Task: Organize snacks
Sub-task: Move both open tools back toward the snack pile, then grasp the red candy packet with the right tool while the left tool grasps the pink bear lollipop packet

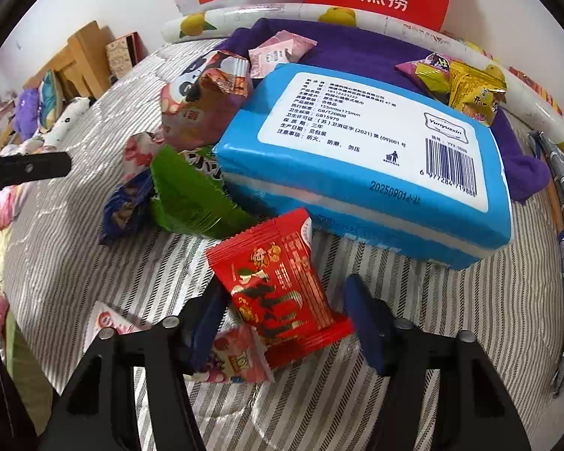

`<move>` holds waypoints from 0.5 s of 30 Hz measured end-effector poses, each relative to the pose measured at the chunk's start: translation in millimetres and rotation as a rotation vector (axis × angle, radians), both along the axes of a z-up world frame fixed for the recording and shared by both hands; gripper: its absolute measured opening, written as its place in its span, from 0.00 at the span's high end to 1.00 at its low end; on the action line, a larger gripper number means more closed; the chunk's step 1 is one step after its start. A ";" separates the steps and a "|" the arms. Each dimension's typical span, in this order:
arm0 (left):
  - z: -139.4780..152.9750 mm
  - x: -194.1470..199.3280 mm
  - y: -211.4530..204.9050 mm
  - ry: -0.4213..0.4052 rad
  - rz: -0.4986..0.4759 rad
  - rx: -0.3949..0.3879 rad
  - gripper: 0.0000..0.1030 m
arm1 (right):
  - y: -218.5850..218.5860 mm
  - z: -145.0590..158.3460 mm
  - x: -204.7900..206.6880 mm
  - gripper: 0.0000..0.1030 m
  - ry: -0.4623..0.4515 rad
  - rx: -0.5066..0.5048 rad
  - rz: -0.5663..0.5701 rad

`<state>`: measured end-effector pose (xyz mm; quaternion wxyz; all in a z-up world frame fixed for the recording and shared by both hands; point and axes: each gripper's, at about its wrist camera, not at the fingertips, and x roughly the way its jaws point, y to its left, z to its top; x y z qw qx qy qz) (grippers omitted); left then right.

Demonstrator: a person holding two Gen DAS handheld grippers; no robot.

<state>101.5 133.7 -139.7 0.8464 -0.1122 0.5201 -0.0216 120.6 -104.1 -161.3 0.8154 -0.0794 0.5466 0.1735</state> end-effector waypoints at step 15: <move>0.3 -9.0 -43.7 -0.018 -0.117 -0.014 0.46 | -52.5 46.7 -25.0 0.58 -0.134 0.080 -0.167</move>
